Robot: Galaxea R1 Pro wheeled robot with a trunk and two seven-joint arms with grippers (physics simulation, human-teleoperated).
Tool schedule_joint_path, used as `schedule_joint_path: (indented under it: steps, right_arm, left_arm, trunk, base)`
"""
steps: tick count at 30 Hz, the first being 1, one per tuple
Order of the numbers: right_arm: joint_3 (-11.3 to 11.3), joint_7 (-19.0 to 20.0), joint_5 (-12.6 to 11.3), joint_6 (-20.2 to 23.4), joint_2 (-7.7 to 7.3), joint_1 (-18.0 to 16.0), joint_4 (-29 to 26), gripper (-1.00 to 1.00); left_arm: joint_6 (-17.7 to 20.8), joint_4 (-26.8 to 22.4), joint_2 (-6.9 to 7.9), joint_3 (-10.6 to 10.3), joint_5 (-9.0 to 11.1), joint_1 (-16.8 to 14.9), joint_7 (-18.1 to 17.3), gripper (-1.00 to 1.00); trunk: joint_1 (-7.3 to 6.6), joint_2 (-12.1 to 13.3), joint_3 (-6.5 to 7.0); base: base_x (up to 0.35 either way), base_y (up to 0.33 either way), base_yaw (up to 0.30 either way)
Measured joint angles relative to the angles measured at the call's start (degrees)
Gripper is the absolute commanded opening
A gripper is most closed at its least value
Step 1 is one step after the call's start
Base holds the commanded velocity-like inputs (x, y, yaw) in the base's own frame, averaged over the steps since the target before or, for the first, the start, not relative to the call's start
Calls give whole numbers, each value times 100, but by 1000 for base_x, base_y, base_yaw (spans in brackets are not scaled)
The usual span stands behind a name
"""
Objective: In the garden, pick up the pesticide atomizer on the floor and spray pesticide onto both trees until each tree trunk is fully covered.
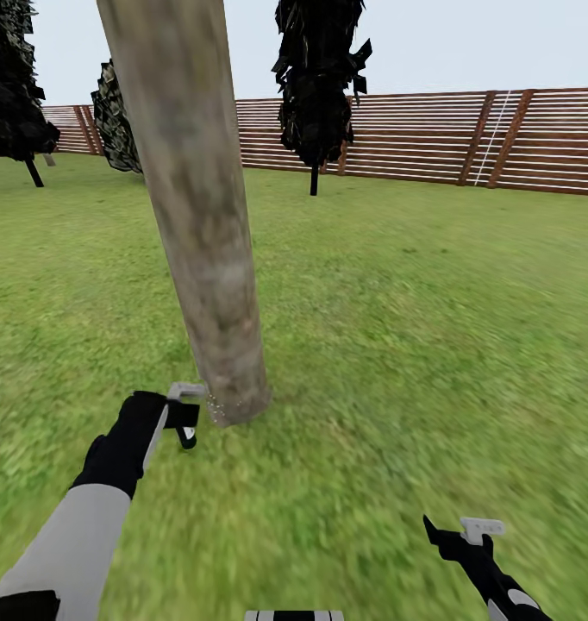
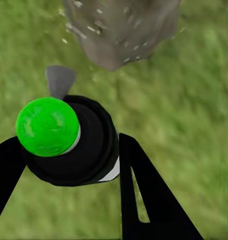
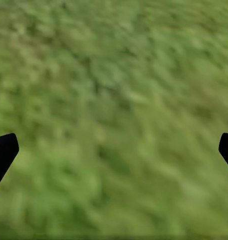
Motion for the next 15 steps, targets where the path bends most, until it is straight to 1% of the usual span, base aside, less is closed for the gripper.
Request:
schedule_joint_path:
  steps: [2,5,6,7,9,10,12,15]
  right_arm:
    - [0,0,0,0,3,0,2,100]
    - [0,0,0,0,1,0,6,100]
    - [0,0,0,0,2,0,7,100]
    - [0,0,0,0,2,0,7,100]
    - [0,0,0,0,4,0,7,100]
    - [0,0,0,0,3,0,7,100]
    - [0,0,0,0,3,0,7,100]
    - [0,0,0,0,3,0,8,100]
  left_arm:
    - [215,-274,4,-3,-10,-1,-121,-100]
    - [446,-662,72,2,-23,6,-295,-100]
    - [564,-777,104,18,-27,2,-373,-100]
    - [620,-861,176,34,-52,0,-440,-100]
    - [649,-918,299,44,-44,-11,-483,-100]
    - [654,-930,369,47,-50,-52,-493,-100]
    - [667,-930,450,48,-36,-189,-503,-100]
    - [674,-917,445,20,-23,-233,-500,-100]
  trunk:
    - [0,0,0]
    - [0,0,0]
    - [0,0,0]
    - [0,0,0]
    - [0,0,0]
    - [0,0,0]
    - [0,0,0]
    - [0,0,0]
  base:
    - [0,0,0]
    - [0,0,0]
    - [0,0,0]
    - [0,0,0]
    - [0,0,0]
    - [0,0,0]
    - [0,0,0]
    - [0,0,0]
